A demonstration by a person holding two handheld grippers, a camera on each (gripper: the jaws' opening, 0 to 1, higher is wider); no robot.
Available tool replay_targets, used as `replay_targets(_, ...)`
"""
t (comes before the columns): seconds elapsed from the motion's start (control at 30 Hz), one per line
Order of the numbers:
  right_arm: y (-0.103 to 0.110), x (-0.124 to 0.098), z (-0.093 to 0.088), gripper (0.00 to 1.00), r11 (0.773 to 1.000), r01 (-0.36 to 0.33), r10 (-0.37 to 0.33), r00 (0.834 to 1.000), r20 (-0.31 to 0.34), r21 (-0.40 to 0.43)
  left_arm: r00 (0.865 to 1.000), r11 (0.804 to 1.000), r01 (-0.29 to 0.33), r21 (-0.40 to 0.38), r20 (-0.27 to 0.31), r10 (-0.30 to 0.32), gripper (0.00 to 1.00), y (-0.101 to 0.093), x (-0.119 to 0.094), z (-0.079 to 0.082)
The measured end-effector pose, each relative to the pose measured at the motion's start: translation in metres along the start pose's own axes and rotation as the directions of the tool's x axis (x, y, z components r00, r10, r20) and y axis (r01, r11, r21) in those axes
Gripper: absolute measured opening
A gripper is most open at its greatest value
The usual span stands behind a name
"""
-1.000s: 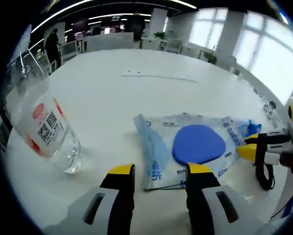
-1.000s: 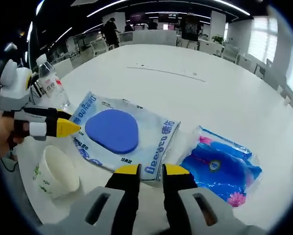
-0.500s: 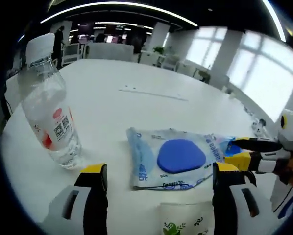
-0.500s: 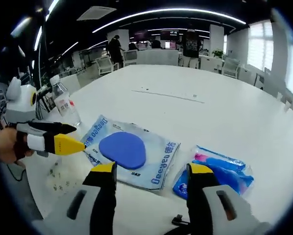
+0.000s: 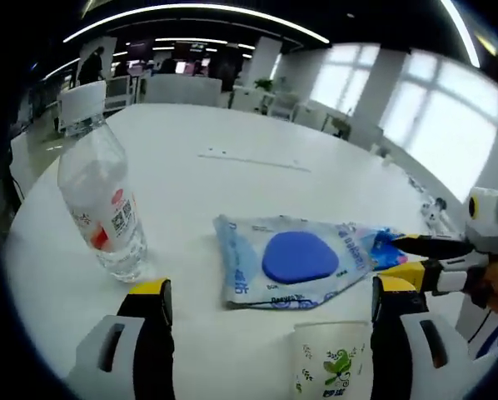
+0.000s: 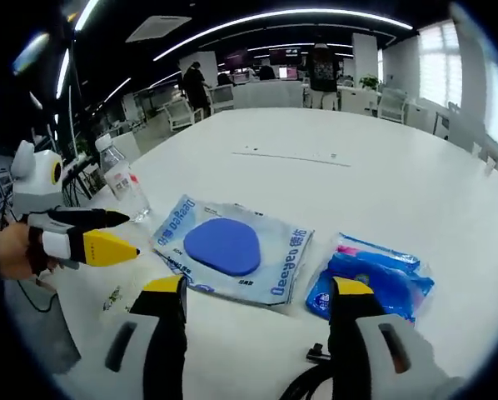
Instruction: Arrange the tabletop items into an orderly group along one side of the table until the central work area is clear of visible clutter.
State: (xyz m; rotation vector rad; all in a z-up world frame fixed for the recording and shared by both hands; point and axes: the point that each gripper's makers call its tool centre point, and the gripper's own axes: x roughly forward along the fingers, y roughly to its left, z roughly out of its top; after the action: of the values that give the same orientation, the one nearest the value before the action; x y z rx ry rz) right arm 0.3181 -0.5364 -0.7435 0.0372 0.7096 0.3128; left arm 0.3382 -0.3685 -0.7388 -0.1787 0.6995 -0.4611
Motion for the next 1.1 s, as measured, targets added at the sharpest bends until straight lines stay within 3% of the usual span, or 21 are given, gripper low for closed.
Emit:
replay_targets(0.7,0.003,-0.015,-0.024,0.59,0.998,0.008,-0.006,0.999,-0.041,0.058,1.0,1.0,-0.019,-0.025,-0.011,0.019,0.96,0.009,-0.024,-0.01)
replay_targets(1.1,0.002,-0.024,-0.032,0.57,0.996,0.015,-0.01,0.999,-0.05,0.083,0.999,1.0,0.004,-0.03,-0.033,-0.005,0.95,0.002,-0.028,-0.02)
